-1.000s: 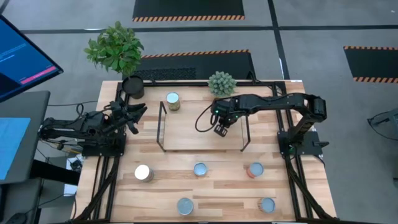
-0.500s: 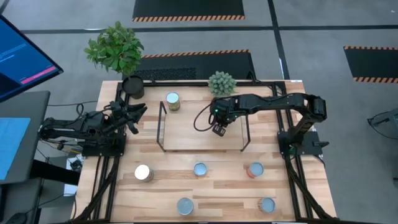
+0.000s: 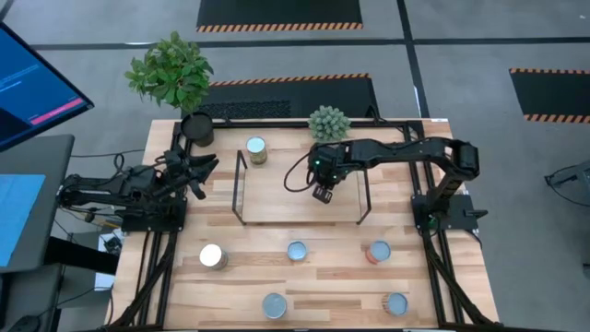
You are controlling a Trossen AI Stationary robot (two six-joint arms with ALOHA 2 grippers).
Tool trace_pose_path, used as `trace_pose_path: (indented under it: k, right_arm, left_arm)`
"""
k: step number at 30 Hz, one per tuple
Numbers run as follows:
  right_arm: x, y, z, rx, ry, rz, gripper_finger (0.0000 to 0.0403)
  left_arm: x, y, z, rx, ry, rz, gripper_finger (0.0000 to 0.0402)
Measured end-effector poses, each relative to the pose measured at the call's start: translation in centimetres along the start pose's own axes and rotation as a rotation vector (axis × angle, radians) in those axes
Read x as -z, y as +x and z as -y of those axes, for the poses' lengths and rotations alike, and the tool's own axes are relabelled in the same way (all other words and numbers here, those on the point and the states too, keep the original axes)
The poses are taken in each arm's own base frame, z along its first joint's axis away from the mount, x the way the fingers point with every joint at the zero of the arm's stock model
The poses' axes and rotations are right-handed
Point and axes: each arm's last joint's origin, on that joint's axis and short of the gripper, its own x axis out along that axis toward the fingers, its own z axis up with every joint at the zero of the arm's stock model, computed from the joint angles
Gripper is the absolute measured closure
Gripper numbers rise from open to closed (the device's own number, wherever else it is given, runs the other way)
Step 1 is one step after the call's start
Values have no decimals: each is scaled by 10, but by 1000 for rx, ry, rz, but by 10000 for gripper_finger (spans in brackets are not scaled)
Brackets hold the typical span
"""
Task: Pick and place cans onto a shelf
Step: Put the canned corn on the shelf, then put the canned mixed fruit on the shelf
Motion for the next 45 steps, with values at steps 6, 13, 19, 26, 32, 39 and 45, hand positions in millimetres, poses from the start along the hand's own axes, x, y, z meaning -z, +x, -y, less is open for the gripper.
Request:
trace_pose_path:
  k: [6, 13, 19, 26, 32, 39, 45]
  right_arm:
    - [-3, 0, 3, -3, 8, 33, 355]
    - [-5, -1, 2, -2, -3, 53, 341]
    - [-8, -2, 1, -10, -55, 88, 318]
    - [-8, -2, -1, -10, -40, 90, 278]
    - [-10, -7, -7, -7, -47, 83, 255]
    - [-25, -31, -15, 51, -79, 121, 248]
    - [-16, -40, -30, 48, 42, 28, 256]
  left_arm:
    - [1, 0, 0, -1, 6, -10, 308]
    - [1, 0, 0, -3, 8, -12, 308]
    - [1, 0, 0, -5, 8, -12, 308]
    - [1, 0, 0, -4, 9, -12, 308]
    - [1, 0, 0, -4, 9, -12, 308]
    - [1, 0, 0, -4, 10, -12, 308]
    - [1, 0, 0, -4, 10, -12, 308]
